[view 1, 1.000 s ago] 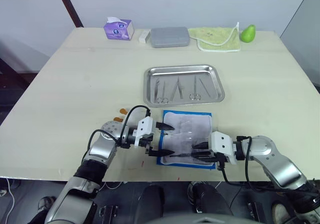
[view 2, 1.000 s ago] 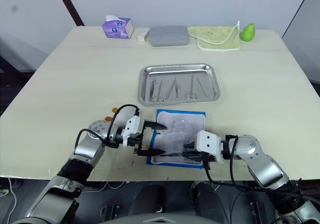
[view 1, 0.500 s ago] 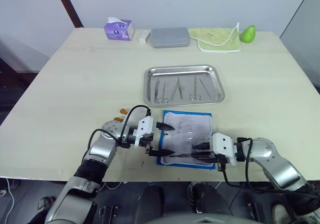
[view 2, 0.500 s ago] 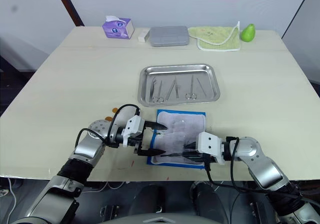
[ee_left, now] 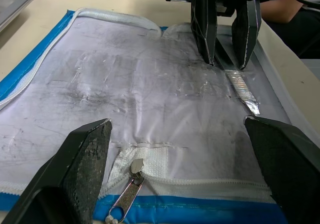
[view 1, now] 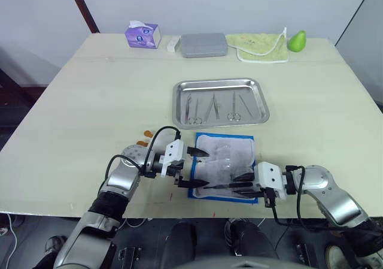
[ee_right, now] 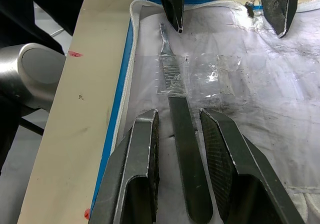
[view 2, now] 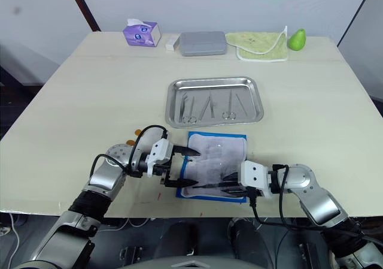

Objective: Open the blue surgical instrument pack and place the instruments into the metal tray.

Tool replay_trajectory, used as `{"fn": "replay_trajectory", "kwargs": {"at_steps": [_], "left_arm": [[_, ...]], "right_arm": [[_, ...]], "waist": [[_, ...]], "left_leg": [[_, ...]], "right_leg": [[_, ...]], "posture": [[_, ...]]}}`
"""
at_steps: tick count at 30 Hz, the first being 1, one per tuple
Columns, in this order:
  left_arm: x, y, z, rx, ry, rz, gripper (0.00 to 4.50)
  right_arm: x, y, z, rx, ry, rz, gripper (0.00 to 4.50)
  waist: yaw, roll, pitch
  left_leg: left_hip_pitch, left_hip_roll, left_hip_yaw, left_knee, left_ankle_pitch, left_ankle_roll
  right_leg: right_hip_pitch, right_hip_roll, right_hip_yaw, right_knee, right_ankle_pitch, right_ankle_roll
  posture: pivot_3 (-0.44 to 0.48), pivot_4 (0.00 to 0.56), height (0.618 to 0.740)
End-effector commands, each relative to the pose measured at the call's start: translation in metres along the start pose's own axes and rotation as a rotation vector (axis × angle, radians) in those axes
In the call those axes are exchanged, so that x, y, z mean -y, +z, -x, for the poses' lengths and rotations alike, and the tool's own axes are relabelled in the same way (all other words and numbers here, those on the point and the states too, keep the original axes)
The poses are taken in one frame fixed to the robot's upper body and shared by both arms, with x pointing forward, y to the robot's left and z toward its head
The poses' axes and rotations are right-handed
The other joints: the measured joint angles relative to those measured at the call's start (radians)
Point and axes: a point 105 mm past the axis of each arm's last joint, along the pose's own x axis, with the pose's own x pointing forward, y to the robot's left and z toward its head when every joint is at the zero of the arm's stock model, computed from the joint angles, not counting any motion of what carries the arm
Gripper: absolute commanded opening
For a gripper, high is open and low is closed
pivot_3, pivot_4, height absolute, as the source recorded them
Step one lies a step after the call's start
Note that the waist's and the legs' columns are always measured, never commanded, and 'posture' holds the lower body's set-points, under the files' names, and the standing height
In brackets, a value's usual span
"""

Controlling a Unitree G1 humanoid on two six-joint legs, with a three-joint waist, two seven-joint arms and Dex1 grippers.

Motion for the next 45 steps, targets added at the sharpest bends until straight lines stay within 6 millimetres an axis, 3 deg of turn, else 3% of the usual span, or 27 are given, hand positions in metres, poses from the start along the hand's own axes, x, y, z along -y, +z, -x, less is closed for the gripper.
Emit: {"fn": "replay_trajectory", "kwargs": {"at_steps": [1,9,10,12,15,26,45], "left_arm": [[0.004,-0.009,0.002,-0.029,-0.003,0.037,4.5],[0.003,-0.01,0.001,-0.029,0.0,0.038,4.5],[0.003,-0.01,0.001,-0.028,0.0,0.038,4.5],[0.004,-0.01,0.001,-0.028,0.001,0.038,4.5],[0.005,-0.011,0.001,-0.026,0.002,0.039,4.5],[0.007,-0.014,0.002,-0.026,0.007,0.043,4.5],[0.009,-0.027,0.001,-0.055,0.0,0.053,4.5]], "right_arm": [[-0.008,-0.034,0.002,-0.131,0.023,-0.089,1.37],[-0.01,-0.048,0.0,-0.228,0.047,-0.139,1.37],[-0.011,-0.05,0.0,-0.242,0.051,-0.152,0.8],[-0.01,-0.055,0.0,-0.278,0.042,-0.172,0.2],[-0.009,-0.055,0.0,-0.285,0.046,-0.188,0.09],[0.006,-0.016,0.002,-0.207,0.028,-0.111,0.09],[0.015,0.038,0.007,-0.26,0.048,-0.012,0.09]], "waist": [[0.0,-0.001,0.0],[-0.001,-0.005,-0.006],[-0.001,-0.005,-0.006],[-0.001,-0.006,-0.009],[-0.001,-0.009,-0.014],[-0.001,-0.008,-0.015],[0.001,-0.003,-0.013]], "left_leg": [[0.0,0.0,0.0,0.0,0.0,0.0],[0.003,0.0,0.0,0.0,0.0,0.0],[0.003,0.0,-0.001,0.0,0.0,0.0],[0.003,0.0,-0.001,0.0,0.0,0.0],[0.004,0.001,-0.001,0.0,0.0,0.0],[0.004,0.001,-0.001,0.0,0.0,0.0],[0.001,0.001,-0.002,0.0,0.0,0.0]], "right_leg": [[0.0,0.0,0.0,0.0,0.0,0.0],[0.002,0.0,0.0,0.0,0.0,0.0],[0.002,0.0,-0.001,0.0,0.0,0.0],[0.003,0.0,-0.001,0.0,0.0,-0.001],[0.004,0.0,-0.001,0.0,-0.001,-0.002],[0.004,0.0,-0.001,0.0,-0.003,-0.005],[0.0,-0.001,0.0,0.0,-0.003,-0.005]], "posture": [[0.0,0.15,0.74],[0.0,0.15,0.74],[0.0,0.15,0.74],[0.0,0.15,0.74],[0.0,0.15,0.74],[0.0,0.15,0.74],[0.0,0.15,0.74]]}}
